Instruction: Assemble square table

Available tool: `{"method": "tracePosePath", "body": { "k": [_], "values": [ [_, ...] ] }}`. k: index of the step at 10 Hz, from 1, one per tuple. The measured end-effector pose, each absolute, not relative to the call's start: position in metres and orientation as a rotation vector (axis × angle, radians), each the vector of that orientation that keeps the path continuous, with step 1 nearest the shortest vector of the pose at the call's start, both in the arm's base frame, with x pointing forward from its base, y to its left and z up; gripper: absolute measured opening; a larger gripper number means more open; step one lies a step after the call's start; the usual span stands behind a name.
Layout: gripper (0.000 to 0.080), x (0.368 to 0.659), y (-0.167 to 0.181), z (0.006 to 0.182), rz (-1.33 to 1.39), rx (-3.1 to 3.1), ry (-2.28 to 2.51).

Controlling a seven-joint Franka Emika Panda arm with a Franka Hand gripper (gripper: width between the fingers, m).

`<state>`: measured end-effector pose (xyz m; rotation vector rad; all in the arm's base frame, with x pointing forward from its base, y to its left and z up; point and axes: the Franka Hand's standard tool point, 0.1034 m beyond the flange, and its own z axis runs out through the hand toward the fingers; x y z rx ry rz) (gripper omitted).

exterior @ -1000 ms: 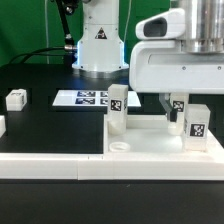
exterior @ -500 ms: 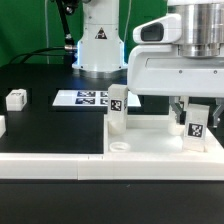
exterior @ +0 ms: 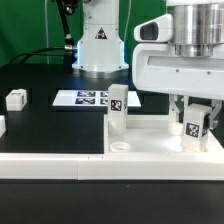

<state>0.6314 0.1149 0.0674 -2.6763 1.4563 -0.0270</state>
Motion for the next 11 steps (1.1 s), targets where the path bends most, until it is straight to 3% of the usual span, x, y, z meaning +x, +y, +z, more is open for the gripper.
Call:
{"method": "tracePosePath", "body": {
  "k": [2, 11],
  "values": [
    [0.0290, 0.6292, 0.1164, 0.0666, 0.072, -2.250, 1.997],
    [0.0290, 0.6306, 0.1142, 0.0672, 0.121, -1.695, 2.487]
  ]
}}
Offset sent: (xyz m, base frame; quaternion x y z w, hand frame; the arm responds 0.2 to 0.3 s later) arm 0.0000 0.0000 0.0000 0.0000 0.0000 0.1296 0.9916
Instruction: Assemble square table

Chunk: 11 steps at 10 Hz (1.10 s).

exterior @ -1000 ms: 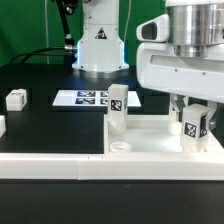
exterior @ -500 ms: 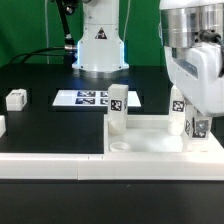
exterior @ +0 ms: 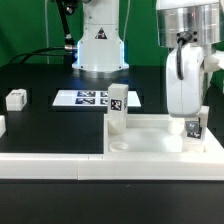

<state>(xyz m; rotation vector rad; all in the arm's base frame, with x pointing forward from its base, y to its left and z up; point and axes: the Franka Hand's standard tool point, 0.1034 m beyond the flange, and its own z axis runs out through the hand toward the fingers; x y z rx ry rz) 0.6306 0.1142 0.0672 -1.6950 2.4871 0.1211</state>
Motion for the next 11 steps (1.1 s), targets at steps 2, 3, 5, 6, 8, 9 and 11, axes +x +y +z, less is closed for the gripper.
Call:
{"method": "tracePosePath", "body": {
  "k": [2, 3, 5, 6, 8, 9, 11],
  "values": [
    [0.0505, 0.6359, 0.1121, 0.0711, 0.092, -1.923, 2.297],
    [0.0505, 0.6371, 0.1150, 0.0726, 0.059, -2.135, 2.108],
    [0.0640, 0.6369, 0.1186, 0.0727, 0.032, -2.333, 1.899],
    [0.0640, 0.6371, 0.1170, 0.0726, 0.023, -2.405, 1.807],
    [0.0648, 0.6371, 0.1159, 0.0724, -0.001, -2.572, 1.570],
    [0.0649, 0.6378, 0.1131, 0.0730, -0.032, -2.739, 1.293],
    [0.0649, 0.6368, 0.1159, 0.0714, -0.073, -2.945, 0.800]
  ]
}}
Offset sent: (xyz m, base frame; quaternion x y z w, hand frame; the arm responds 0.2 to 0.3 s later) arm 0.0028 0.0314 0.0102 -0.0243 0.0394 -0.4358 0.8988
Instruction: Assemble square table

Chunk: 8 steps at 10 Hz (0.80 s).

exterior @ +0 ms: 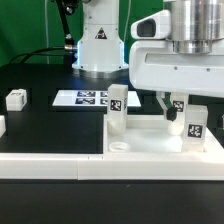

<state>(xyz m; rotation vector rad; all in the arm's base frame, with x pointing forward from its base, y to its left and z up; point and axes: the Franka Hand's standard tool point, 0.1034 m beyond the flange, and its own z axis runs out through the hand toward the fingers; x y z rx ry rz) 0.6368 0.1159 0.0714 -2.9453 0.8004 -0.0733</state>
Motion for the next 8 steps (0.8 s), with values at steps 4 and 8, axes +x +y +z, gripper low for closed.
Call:
{"method": "tracePosePath", "body": {
  "k": [4, 8],
  "values": [
    [0.0515, 0.6277, 0.1201, 0.0620, -0.063, -3.018, 0.516],
    [0.0288, 0.6275, 0.1205, 0.0618, -0.047, -2.927, 0.880]
  ]
}}
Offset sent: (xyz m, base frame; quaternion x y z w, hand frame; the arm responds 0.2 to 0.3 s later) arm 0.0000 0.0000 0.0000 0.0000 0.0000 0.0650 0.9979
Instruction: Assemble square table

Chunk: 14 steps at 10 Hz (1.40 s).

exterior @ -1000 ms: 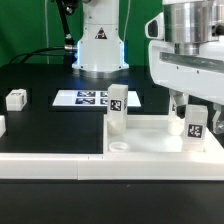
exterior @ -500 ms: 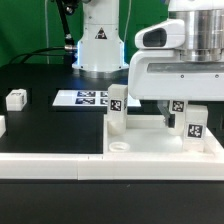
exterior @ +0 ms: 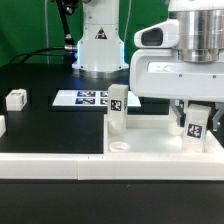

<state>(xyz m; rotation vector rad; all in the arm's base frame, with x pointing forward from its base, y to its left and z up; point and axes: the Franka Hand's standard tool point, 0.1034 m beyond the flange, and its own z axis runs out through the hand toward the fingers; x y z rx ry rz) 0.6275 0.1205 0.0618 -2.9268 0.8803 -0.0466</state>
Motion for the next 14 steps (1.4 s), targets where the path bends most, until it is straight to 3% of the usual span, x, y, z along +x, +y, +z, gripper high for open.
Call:
{"method": "tracePosePath", "body": {
  "k": [3, 8, 14],
  "values": [
    [0.0288, 0.628, 0.121, 0.062, -0.034, -2.808, 1.195],
    [0.0288, 0.630, 0.124, 0.062, 0.070, -2.010, 2.252],
    [0.0293, 0.627, 0.112, 0.059, 0.126, -1.558, 2.551]
  ]
}}
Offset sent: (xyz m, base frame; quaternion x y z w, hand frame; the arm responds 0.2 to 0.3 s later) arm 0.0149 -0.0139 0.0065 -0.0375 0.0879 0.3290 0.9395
